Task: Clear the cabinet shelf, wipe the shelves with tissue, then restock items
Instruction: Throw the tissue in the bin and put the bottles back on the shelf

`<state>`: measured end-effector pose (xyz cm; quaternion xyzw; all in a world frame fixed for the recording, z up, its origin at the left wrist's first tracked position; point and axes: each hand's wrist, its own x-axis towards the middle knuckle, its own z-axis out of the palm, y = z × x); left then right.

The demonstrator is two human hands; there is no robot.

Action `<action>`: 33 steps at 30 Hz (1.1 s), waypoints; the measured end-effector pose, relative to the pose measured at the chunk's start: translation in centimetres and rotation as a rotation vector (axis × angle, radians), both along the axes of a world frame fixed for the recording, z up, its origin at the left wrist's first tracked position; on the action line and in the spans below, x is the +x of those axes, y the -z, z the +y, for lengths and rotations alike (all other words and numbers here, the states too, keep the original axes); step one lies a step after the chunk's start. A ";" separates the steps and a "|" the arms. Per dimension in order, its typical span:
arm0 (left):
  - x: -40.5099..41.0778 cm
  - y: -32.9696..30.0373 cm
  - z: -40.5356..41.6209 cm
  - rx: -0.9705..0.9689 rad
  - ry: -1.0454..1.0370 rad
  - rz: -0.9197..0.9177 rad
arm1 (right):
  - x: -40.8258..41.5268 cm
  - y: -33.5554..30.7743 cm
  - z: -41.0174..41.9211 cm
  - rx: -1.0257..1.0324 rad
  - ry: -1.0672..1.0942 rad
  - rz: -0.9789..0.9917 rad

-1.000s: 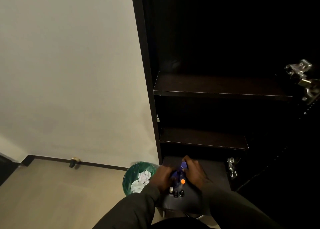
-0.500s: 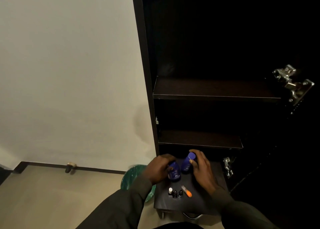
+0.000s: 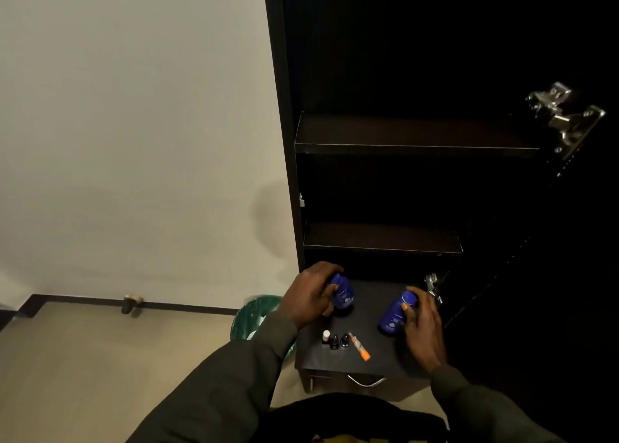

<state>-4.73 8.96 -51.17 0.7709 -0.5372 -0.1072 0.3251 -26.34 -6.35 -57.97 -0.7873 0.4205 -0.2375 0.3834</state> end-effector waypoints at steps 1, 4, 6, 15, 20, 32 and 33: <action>-0.1 -0.3 -0.3 -0.004 0.002 0.007 | -0.2 -0.4 -0.1 0.015 0.002 -0.001; -0.5 -1.5 -1.0 -0.031 0.007 0.019 | -0.3 -2.0 -0.3 0.004 -0.039 -0.026; -0.7 -2.7 -1.4 -0.051 0.027 0.024 | 0.2 -3.4 -0.4 -0.057 -0.079 -0.044; -1.8 -9.1 -1.4 -0.095 0.128 0.070 | 3.0 -12.2 0.9 -0.104 -0.165 -0.195; -2.4 -14.3 -1.2 -0.317 0.052 0.120 | 3.8 -17.5 1.0 -0.171 -0.185 -0.332; -3.8 -33.7 -1.4 -0.771 0.099 0.229 | 5.1 -39.5 1.2 -0.301 -0.310 -0.743; -3.8 -35.8 -1.5 -0.815 0.118 0.196 | 5.1 -41.6 1.2 -0.339 -0.324 -0.788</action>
